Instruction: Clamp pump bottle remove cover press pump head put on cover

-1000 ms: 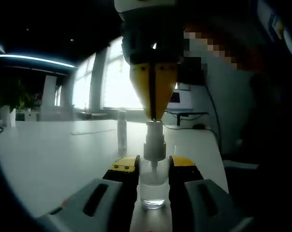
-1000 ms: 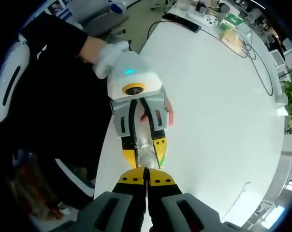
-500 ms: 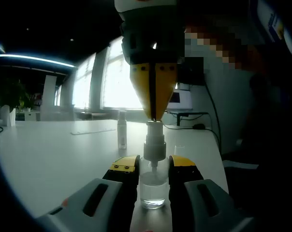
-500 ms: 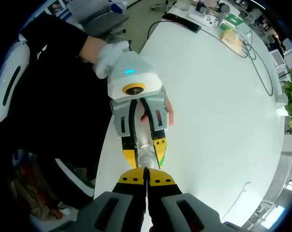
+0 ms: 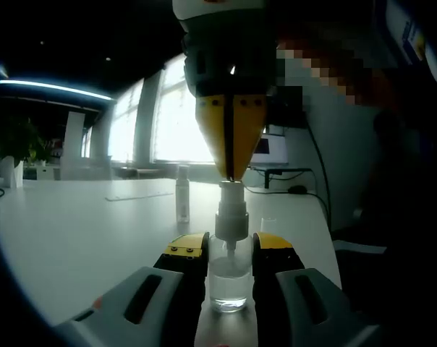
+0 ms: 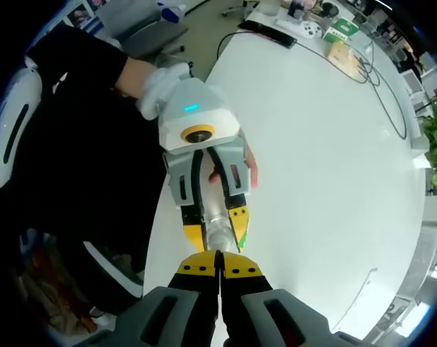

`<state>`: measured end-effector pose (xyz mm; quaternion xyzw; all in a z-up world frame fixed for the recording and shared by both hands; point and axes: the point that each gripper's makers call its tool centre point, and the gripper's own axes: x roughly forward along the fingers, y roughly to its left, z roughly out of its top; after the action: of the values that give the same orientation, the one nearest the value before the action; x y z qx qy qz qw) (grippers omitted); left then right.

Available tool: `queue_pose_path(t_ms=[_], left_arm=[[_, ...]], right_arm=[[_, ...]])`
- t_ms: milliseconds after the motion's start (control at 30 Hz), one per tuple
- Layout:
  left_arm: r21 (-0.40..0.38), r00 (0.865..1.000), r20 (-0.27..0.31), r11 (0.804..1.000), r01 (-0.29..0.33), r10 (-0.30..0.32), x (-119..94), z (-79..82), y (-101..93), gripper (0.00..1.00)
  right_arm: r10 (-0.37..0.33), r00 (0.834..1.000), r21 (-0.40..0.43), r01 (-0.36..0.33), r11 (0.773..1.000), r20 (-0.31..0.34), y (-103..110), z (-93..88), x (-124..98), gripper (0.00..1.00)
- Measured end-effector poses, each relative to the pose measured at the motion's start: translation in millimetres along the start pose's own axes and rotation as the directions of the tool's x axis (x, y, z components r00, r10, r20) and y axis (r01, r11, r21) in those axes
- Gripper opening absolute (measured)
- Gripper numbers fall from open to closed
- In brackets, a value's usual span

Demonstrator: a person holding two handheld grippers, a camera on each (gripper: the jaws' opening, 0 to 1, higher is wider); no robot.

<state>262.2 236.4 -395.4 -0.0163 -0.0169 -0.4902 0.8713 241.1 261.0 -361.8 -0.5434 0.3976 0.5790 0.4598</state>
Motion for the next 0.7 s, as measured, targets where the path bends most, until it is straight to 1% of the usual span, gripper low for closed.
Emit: queue_pose_path(t_ms=[233, 500, 600, 700], left_arm=[[-0.001, 1.0, 0.0, 1.0, 0.0, 0.0, -0.3, -0.4, 2.1, 0.15], [-0.001, 1.0, 0.0, 1.0, 0.0, 0.0, -0.5, -0.6, 2.2, 0.15], [-0.001, 1.0, 0.0, 1.0, 0.0, 0.0, -0.5, -0.6, 1.9, 0.15], [-0.002, 1.0, 0.0, 1.0, 0.0, 0.0, -0.4, -0.6, 1.9, 0.15]], right_arm=[[0.002, 1.0, 0.021, -0.001, 1.0, -0.002, -0.5, 0.0, 3.4, 0.0], [-0.006, 0.999, 0.019, 0.007, 1.0, -0.034, 0.7, 0.1, 6.6, 0.0], [-0.012, 0.999, 0.022, 0.012, 1.0, -0.03, 0.5, -0.3, 6.2, 0.0], [-0.014, 1.0, 0.033, 0.015, 0.999, -0.008, -0.1, -1.4, 5.0, 0.0]])
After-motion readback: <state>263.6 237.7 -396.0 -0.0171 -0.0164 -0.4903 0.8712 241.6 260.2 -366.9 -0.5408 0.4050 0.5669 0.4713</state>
